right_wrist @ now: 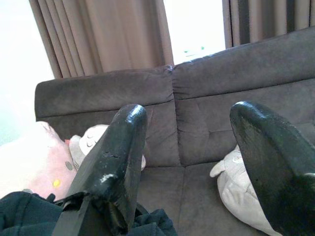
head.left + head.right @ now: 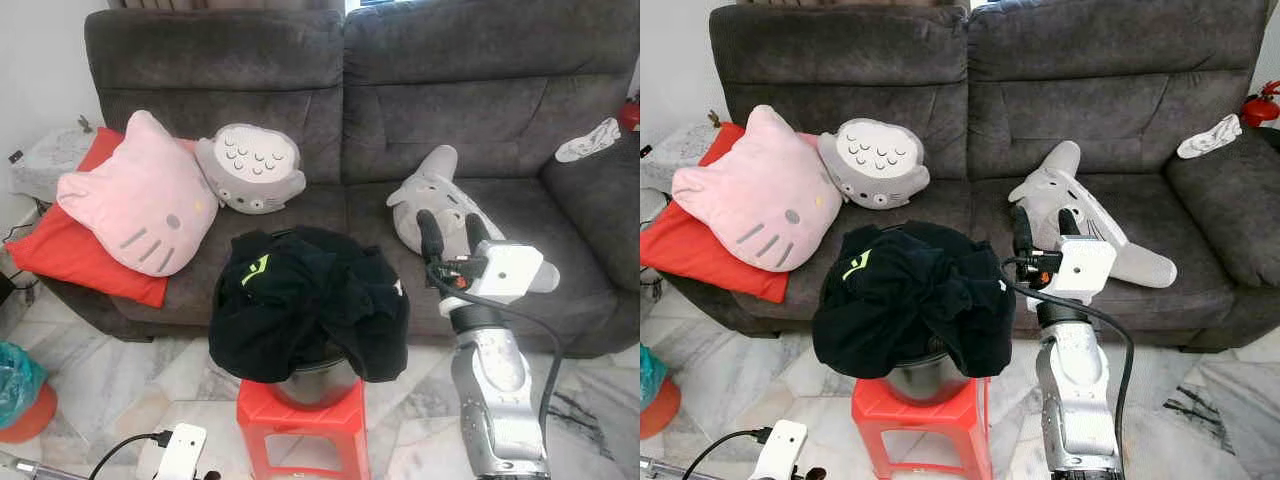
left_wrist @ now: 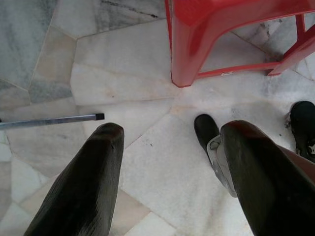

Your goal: Hang hanger

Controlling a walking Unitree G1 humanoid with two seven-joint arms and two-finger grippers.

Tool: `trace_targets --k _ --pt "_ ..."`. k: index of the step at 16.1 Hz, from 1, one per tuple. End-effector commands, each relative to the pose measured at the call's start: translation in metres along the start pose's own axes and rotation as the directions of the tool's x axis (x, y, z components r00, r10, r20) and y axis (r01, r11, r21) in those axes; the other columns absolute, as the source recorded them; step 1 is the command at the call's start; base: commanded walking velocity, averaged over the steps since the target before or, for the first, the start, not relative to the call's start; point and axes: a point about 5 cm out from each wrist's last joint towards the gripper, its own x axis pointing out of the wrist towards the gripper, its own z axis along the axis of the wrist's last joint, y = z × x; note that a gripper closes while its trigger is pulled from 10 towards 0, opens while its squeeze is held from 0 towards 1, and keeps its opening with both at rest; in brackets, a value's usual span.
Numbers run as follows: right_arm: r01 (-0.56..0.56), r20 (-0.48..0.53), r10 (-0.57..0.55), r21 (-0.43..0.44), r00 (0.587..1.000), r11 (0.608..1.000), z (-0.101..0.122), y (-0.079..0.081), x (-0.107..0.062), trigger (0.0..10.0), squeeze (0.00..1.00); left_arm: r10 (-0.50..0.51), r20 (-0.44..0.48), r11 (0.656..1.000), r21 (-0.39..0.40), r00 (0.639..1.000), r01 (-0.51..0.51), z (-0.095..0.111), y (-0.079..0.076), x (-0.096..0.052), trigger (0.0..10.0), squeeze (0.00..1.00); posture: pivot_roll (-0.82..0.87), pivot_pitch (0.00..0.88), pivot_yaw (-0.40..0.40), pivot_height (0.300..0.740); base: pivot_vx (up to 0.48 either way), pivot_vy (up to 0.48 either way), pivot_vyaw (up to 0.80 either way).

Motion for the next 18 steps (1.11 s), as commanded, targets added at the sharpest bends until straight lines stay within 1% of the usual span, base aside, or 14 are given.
trace_targets --k 1,12,17,18 --pt "-0.026 0.009 0.026 -0.005 1.000 1.000 0.0021 0.0056 0.0023 10.0 0.00 0.016 -0.002 1.000 -0.005 1.000 -0.016 -0.0017 0.0048 -0.0011 10.0 0.00 -0.08 0.000 0.077 0.740 0.240 0.000 0.00" --pt "-0.037 0.006 0.037 -0.013 0.999 0.999 0.0014 0.0065 0.0027 10.0 0.00 0.021 0.008 1.000 -0.020 1.000 -0.021 -0.0011 0.0046 -0.0011 10.0 0.00 -0.08 0.000 0.076 0.740 0.321 0.000 0.00" --pt "-0.038 -0.001 0.038 -0.015 0.999 0.999 -0.0007 0.0067 -0.0014 10.0 0.00 0.020 0.008 0.999 -0.025 1.000 -0.020 -0.0014 0.0046 -0.0011 10.0 0.00 -0.08 0.000 0.077 0.740 0.000 0.000 0.00" --pt "-0.039 -0.014 0.039 -0.022 0.999 0.999 -0.0026 0.0054 -0.0052 10.0 0.00 0.021 0.007 1.000 -0.023 1.000 -0.020 -0.0014 0.0047 -0.0011 10.0 0.00 -0.08 0.000 0.077 0.740 0.000 0.000 0.00"
